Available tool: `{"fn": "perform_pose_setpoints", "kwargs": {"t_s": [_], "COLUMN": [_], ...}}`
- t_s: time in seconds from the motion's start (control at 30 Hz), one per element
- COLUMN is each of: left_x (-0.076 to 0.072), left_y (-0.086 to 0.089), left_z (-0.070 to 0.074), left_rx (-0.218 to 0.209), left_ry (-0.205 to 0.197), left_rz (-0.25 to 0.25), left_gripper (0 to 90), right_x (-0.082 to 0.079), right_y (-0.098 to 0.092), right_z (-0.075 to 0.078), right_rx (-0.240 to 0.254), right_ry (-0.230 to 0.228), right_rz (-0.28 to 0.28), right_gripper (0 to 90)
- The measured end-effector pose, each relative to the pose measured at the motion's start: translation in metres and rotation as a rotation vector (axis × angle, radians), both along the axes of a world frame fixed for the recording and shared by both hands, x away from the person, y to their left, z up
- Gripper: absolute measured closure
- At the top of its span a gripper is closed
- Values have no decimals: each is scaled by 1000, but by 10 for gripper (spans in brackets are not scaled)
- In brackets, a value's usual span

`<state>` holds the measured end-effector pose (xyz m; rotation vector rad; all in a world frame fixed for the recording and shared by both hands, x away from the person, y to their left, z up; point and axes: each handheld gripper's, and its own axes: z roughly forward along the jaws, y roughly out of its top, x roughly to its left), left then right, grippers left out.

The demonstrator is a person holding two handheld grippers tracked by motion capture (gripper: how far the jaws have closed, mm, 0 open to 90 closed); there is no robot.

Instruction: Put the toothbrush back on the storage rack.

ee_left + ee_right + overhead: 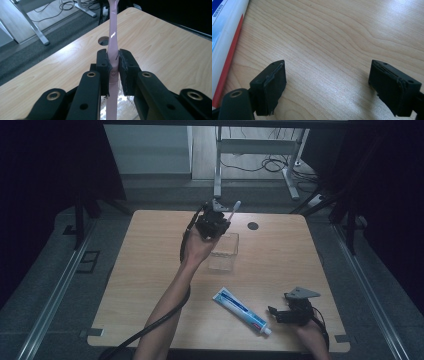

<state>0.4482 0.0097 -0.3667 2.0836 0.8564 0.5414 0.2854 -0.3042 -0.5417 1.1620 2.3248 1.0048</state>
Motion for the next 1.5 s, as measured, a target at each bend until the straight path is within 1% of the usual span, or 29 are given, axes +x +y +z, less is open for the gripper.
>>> {"fn": "perform_pose_setpoints", "kwargs": {"t_s": [0.03,0.07,0.2,0.27,0.3,0.33,0.4,0.47,0.6,0.77,0.83,0.93,0.97,1.03,1.07,1.27,1.5], "left_x": [1,3,7,9,10,11,12,14,15,16,16,15,15,15,15,12,11], "left_y": [-1,-2,-5,-5,-4,-4,-4,-3,-3,-1,-1,1,2,3,5,11,12], "left_z": [-1,-3,-13,-18,-21,-23,-27,-30,-36,-43,-46,-51,-52,-55,-55,-59,-62], "left_rx": [7,-1,7,0,6,2,8,7,14,13,24,14,18,10,15,3,10], "left_ry": [-4,-3,-12,-15,-14,-11,-8,5,17,43,45,54,57,61,65,73,83], "left_rz": [-2,0,2,6,6,10,12,12,15,16,14,22,20,23,21,26,24], "left_gripper": [793,793,793,793,793,793,793,793,792,791,791,790,790,790,789,787,784], "right_x": [0,0,0,0,0,0,0,0,0,0,0,0,0,0,0,0,0], "right_y": [0,0,0,0,0,0,0,0,0,0,0,0,0,0,0,0,0], "right_z": [0,0,0,0,0,0,0,0,0,0,0,0,0,0,0,0,0], "right_rx": [0,0,0,0,0,0,0,0,-1,0,0,0,0,0,0,-1,-1], "right_ry": [0,0,0,0,0,0,0,1,0,1,1,0,1,2,2,0,0], "right_rz": [0,1,2,2,2,2,2,3,3,3,3,3,3,2,2,2,3], "right_gripper": [144,144,142,142,142,142,141,141,141,140,140,140,140,140,140,140,140]}}
